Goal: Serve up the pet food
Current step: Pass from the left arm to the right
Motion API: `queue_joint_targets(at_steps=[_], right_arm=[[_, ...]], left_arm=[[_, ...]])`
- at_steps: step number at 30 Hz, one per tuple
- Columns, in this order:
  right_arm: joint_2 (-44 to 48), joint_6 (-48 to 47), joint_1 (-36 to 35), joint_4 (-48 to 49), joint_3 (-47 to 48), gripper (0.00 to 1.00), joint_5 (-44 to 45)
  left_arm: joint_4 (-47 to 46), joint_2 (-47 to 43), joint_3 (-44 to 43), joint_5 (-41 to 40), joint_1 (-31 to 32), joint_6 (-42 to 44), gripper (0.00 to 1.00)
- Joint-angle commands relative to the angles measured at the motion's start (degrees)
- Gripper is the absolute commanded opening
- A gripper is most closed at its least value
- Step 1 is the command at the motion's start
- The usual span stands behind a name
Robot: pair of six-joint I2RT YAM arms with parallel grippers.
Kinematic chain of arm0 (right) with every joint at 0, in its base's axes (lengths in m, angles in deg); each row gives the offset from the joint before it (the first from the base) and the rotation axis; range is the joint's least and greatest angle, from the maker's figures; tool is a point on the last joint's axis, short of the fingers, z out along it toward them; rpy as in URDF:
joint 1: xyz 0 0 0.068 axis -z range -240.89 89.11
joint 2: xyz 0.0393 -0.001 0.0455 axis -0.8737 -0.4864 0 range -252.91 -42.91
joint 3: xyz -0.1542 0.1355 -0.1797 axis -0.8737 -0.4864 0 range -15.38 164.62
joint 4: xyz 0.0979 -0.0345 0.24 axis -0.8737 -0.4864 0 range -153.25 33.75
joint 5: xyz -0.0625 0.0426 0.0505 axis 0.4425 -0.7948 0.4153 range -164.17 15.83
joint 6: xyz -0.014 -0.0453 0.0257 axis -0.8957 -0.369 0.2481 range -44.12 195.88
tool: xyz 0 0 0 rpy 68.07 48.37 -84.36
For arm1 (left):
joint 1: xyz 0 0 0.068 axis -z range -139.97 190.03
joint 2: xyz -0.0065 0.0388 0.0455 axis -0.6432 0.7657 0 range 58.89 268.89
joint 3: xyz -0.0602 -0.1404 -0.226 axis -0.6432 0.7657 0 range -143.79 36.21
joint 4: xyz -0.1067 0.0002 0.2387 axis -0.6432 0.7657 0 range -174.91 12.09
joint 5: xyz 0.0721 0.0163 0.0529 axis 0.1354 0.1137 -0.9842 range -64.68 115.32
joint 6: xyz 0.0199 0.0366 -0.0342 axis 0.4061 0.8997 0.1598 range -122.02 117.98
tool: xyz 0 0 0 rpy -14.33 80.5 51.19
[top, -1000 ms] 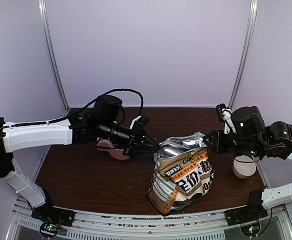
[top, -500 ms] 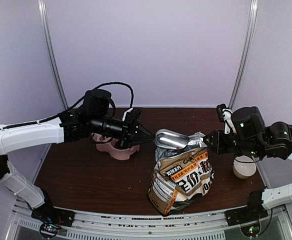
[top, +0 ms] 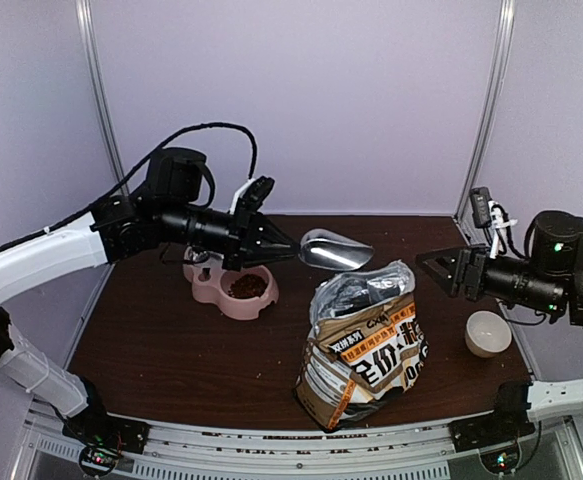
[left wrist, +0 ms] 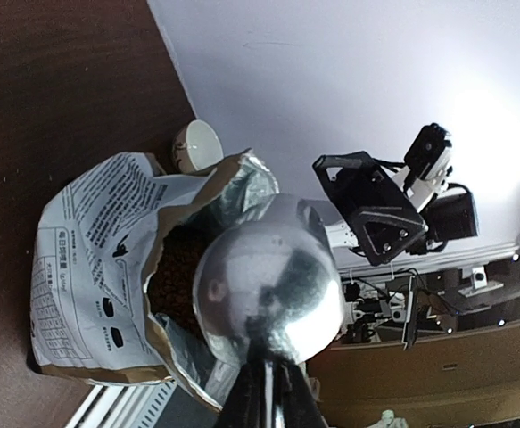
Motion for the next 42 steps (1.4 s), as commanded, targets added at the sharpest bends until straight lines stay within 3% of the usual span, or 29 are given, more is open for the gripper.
queue_joint_targets(at_steps=[1,4,10,20,32,36,37,40,42], right_arm=[[1.6,-10.7,0.3,10.6,0.3,0.69,-12.9],[0.0,-15.8,0.0,10.9,3.6,0.69,-20.0],[-4.6,-22.4,-1.2,10.0,5.8,0.69,-24.4],[-10.3,-28.2,-4.6,10.6,6.8,0.61,-20.6],[-10.1,-26.9,-5.1,14.9,5.0,0.25,-19.5],[-10.0,-26.1,-5.2,16.1,4.7,0.02,-20.3],[-10.0,-25.8,-5.2,16.3,4.6,0.00,-20.5],[-10.2,-23.0,-5.2,16.8,4.6,0.00,-20.6],[-11.1,-20.1,-5.2,15.8,5.3,0.00,-20.6]], left_arm=[[4.4,-2.1,-3.8,2.4,0.6,11.5,0.00],[5.1,-1.5,-4.3,4.9,1.8,11.6,0.00],[-1.7,-1.7,-3.6,7.5,3.6,6.7,0.00],[-4.5,-1.9,-2.7,9.4,4.7,3.7,0.00],[-5.6,-1.8,-1.4,11.0,5.3,2.5,0.00],[-5.5,-2.1,-1.0,10.9,5.6,3.5,0.00],[-5.1,-2.2,-1.2,10.6,5.6,4.5,0.08],[-2.5,-3.0,-2.4,7.8,5.6,11.3,0.46],[1.9,-3.3,-3.9,4.4,5.9,19.1,0.61]])
